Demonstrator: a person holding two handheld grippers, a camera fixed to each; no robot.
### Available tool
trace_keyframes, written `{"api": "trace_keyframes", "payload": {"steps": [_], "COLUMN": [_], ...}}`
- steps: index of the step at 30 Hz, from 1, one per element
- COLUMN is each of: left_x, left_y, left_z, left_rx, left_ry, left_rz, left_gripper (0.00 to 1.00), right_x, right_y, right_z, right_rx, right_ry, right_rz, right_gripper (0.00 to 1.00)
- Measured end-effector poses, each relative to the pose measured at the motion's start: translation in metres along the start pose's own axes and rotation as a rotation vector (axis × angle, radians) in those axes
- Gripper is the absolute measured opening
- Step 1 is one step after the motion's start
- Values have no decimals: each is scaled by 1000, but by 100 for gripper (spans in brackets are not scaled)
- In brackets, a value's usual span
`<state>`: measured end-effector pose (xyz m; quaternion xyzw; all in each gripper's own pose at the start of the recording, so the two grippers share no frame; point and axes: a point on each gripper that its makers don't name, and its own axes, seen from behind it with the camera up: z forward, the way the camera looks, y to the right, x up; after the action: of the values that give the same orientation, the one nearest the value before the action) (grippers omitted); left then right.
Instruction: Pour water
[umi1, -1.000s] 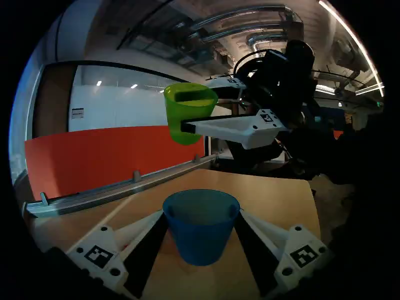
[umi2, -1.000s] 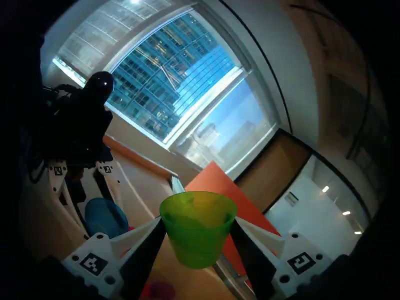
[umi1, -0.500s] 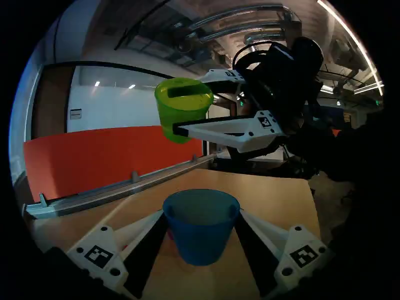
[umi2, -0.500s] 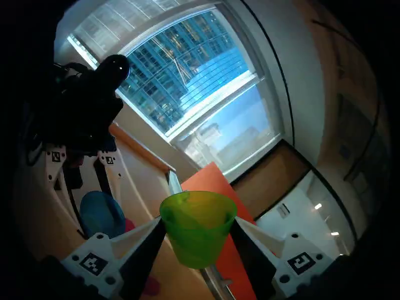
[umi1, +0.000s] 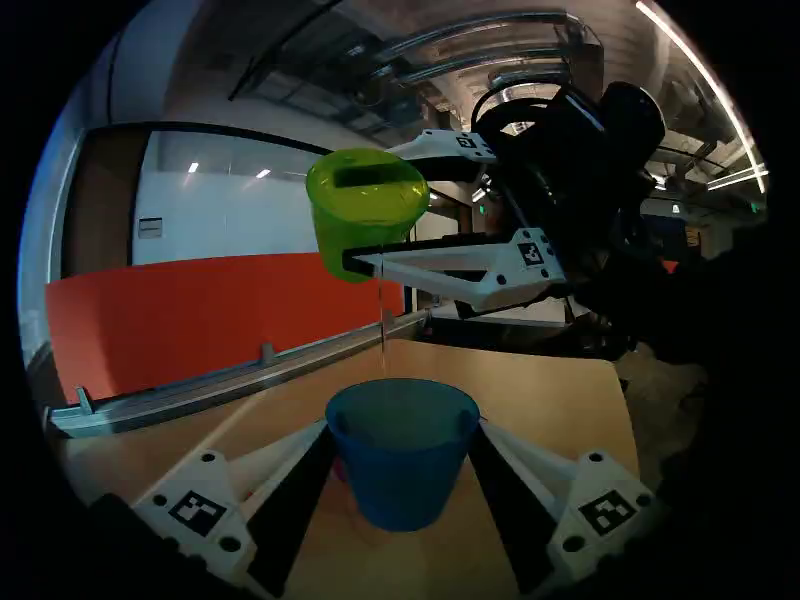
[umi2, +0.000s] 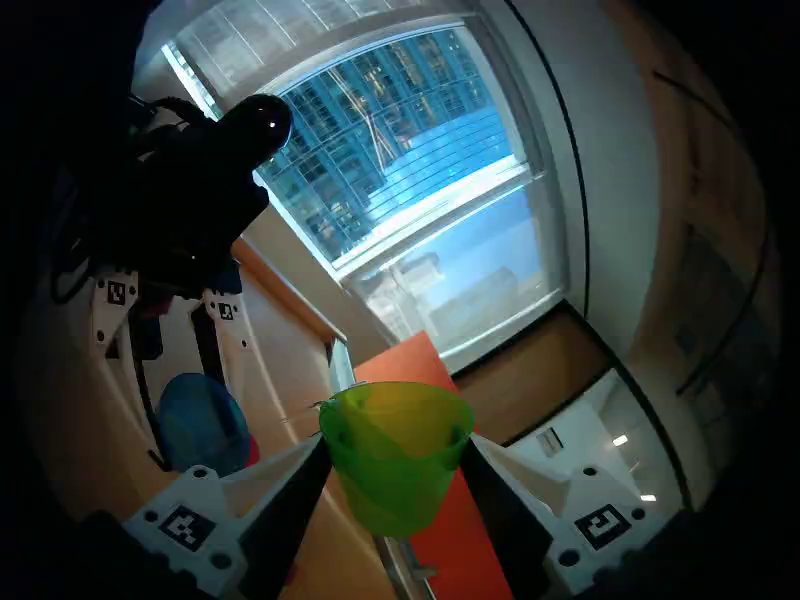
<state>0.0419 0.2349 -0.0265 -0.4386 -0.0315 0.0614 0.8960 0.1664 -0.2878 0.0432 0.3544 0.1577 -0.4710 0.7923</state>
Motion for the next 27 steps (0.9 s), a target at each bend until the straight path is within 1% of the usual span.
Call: {"api": "trace_keyframes", "payload": {"steps": [15, 27], "left_x": [-3, -2], "left_y": [-3, -2], "left_z": [1, 0], "left_rx": [6, 4], "left_ry": [-3, -3], "left_rz": [-2, 0], "left_gripper": [86, 86], "right_x": [-2, -3], "right_y": [4, 9], "right_z": [3, 2], "right_rx": [-12, -24], "right_ry": [-6, -3], "right_rz": [-41, -80], "right_gripper": [88, 88]}}
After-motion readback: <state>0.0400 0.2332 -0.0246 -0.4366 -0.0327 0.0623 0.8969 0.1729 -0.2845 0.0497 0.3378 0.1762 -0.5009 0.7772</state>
